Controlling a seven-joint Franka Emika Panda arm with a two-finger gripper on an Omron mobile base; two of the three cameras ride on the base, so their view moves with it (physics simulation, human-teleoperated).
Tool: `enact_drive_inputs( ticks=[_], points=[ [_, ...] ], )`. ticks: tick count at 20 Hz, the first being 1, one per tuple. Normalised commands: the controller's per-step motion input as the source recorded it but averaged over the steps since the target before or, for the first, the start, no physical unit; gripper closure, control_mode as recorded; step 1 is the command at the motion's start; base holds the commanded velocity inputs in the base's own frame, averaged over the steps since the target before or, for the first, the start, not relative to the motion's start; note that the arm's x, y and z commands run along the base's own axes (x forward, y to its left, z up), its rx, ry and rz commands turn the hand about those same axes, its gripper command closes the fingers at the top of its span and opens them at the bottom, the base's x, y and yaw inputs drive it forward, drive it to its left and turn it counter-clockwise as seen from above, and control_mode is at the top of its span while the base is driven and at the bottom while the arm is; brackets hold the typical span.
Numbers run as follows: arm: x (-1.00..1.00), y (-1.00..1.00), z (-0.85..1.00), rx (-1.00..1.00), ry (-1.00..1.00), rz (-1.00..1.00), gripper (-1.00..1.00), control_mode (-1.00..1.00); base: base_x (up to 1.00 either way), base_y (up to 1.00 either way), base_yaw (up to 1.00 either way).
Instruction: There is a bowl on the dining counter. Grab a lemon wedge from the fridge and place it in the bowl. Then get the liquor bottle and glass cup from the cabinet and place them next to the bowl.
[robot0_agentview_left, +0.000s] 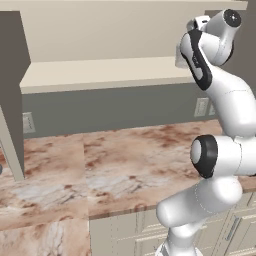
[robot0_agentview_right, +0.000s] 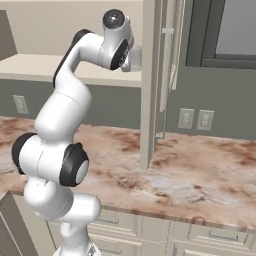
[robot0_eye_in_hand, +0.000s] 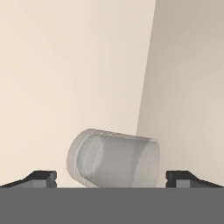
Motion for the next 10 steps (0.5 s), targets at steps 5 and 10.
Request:
enact_drive_inputs(
  ticks=[5,10],
  points=[
    [0.15,0.0,-0.13,0.0,0.01,0.0,-1.0,-1.0,0.0,0.0,0.0],
    [0.19,0.0,-0.1,0.0,0.01,0.0,-1.0,-1.0,0.0,0.0,0.0]
  ],
)
